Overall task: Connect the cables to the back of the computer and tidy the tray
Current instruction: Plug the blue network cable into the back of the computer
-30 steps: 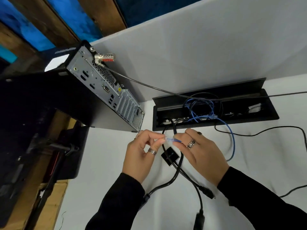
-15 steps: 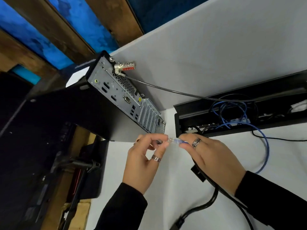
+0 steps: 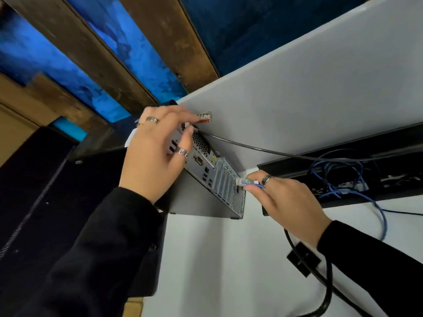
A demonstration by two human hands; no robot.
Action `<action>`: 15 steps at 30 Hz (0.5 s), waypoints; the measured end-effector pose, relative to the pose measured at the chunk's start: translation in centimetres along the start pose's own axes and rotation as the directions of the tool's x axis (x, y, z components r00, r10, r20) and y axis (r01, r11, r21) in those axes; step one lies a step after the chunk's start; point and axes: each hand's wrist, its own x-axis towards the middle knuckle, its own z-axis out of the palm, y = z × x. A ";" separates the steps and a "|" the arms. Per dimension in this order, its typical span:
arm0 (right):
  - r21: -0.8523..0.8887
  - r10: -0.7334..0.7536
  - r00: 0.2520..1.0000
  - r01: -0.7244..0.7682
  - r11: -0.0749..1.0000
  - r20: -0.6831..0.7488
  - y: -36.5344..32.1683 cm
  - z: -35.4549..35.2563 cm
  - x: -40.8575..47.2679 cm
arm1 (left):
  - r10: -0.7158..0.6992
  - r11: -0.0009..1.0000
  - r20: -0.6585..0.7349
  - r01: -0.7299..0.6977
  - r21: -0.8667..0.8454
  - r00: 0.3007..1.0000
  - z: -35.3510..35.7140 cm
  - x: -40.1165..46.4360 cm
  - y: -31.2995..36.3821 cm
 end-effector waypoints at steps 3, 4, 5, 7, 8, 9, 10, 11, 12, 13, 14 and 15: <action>0.031 0.003 0.999 -0.004 1.000 0.036 -0.3 0.4 0.9 | -0.062 0.997 -0.038 0.060 -0.046 0.997 -0.6 1.0 -1.0; 0.053 0.011 0.998 -0.015 0.998 0.063 -0.4 0.5 1.2 | -0.099 0.993 -0.013 0.098 -0.068 0.995 -0.7 1.3 -1.5; 0.074 0.019 0.997 -0.025 0.997 0.081 -0.4 0.6 1.4 | -0.146 0.985 0.034 0.149 -0.092 0.989 -0.6 1.6 -2.0; 0.092 0.027 0.996 -0.035 0.995 0.090 -0.5 0.9 2.0 | -0.224 0.964 0.138 0.241 -0.114 0.965 -0.5 2.2 -2.8; 0.091 0.027 0.995 -0.035 0.995 0.093 -0.5 1.0 2.2 | -0.249 0.956 0.180 0.271 -0.109 0.952 -0.5 2.5 -3.1; 0.088 0.023 0.995 -0.031 0.996 0.095 -0.6 1.2 2.3 | -0.268 0.949 0.219 0.296 -0.106 0.938 -0.4 2.7 -3.5; 0.090 0.020 0.995 -0.028 0.996 0.097 -0.7 1.3 2.5 | -0.286 0.940 0.260 0.322 -0.111 0.922 -0.4 2.9 -3.7; 0.095 0.020 0.995 -0.030 0.995 0.099 -0.7 1.5 2.6 | -0.300 0.929 0.293 0.348 -0.129 0.908 -0.3 3.0 -4.0; 0.100 0.022 0.995 -0.032 0.994 0.101 -0.8 1.6 2.7 | -0.310 0.918 0.311 0.368 -0.150 0.898 -0.3 3.1 -4.2; 0.103 0.021 0.994 -0.032 0.994 0.103 -0.8 1.7 2.9 | -0.321 0.910 0.314 0.383 -0.160 0.893 -0.2 3.1 -4.3; 0.102 0.016 0.995 -0.027 0.994 0.103 -0.9 1.8 3.0 | -0.331 0.906 0.309 0.392 -0.162 0.892 -0.2 3.1 -4.4; 0.097 0.010 0.995 -0.020 0.995 0.100 -0.9 2.0 3.1 | -0.338 0.904 0.298 0.396 -0.162 0.893 -0.1 3.0 -4.5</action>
